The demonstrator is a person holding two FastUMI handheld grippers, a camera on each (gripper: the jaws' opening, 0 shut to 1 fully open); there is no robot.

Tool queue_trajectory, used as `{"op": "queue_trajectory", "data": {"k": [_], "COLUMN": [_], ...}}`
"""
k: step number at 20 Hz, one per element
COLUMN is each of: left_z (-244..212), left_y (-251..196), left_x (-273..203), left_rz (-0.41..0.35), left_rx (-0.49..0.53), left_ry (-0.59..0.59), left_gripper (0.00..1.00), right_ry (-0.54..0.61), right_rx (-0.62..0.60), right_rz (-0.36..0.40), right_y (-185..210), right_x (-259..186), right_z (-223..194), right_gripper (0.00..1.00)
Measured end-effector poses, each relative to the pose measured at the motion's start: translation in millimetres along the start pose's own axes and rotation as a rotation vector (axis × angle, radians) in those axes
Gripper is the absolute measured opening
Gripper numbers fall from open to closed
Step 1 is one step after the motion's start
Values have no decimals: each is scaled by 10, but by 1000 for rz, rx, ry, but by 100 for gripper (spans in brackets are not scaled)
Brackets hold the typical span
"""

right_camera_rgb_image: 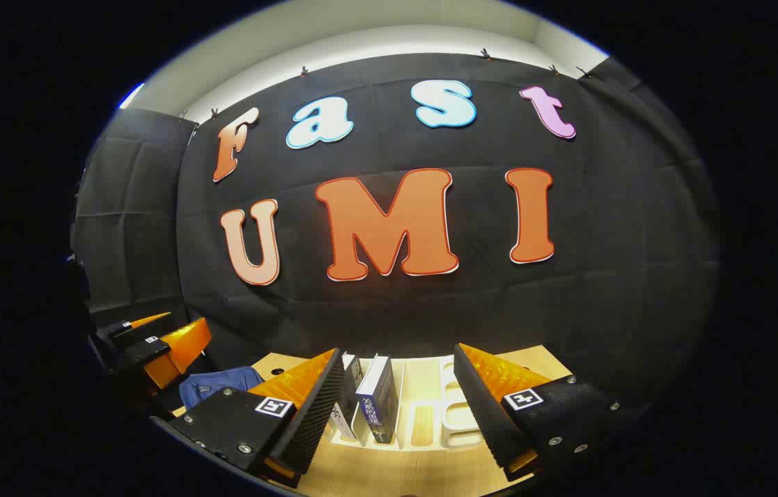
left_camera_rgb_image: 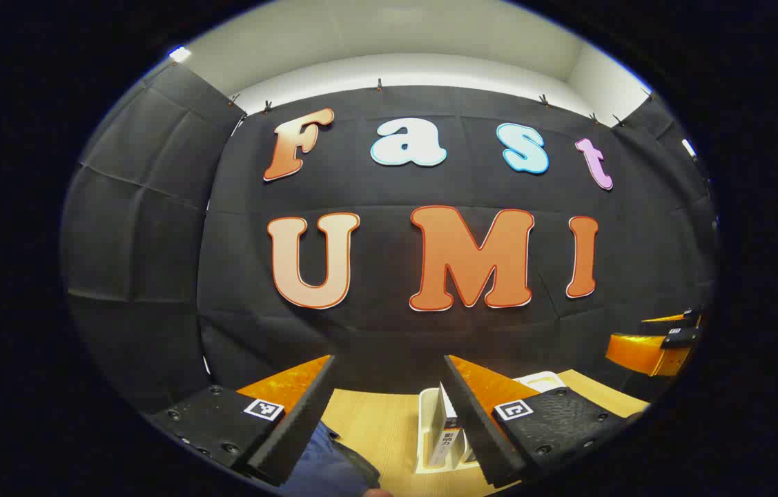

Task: Open the schoolbag, grab two books from the bookshelf and put them into the schoolbag.

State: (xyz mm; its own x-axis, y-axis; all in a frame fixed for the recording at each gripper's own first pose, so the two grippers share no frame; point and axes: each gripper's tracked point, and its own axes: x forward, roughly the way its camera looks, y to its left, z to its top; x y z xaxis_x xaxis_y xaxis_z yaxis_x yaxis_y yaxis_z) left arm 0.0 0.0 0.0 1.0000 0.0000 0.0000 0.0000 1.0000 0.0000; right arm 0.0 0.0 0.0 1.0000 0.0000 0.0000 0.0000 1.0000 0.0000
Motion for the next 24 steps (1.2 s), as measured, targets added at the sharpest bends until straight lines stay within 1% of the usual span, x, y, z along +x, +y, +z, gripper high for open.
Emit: {"op": "queue_trajectory", "data": {"k": [2, 4, 5, 8, 13, 16, 19, 21, 24], "left_z": [132, 214, 211, 248, 90, 35, -24, -72, -110], "left_y": [18, 26, 24, 62, 22, -12, 0, -7, 22], "left_x": [3, 59, 76, 148, 199, 218, 234, 228, 205], "left_rz": [-7, -26, -39, -69, -103, -111, -107, -109, -98], "left_rx": [18, 36, 39, 26, -20, -41, -29, -30, -64], "left_ry": [-33, -62, -57, -65, -34, -18, -12, -4, 5], "left_gripper": [94, 94, 94, 94, 94, 95, 95, 95, 95], "right_ry": [-7, -26, -24, -64, -69, -53, -55, -57, -55], "right_rx": [-8, -25, -28, -48, -65, -65, -69, -68, -64], "right_rz": [3, -27, -40, -57, -82, -94, -102, -97, -76], "right_y": [30, 44, 71, 170, 257, 259, 251, 270, 329], "right_x": [45, 109, 130, 169, 211, 219, 243, 250, 253], "right_z": [-1, 33, 18, 128, 139, 84, 73, 70, 61], "right_gripper": [95, 95, 95, 95, 95, 95, 95, 95, 95]}}
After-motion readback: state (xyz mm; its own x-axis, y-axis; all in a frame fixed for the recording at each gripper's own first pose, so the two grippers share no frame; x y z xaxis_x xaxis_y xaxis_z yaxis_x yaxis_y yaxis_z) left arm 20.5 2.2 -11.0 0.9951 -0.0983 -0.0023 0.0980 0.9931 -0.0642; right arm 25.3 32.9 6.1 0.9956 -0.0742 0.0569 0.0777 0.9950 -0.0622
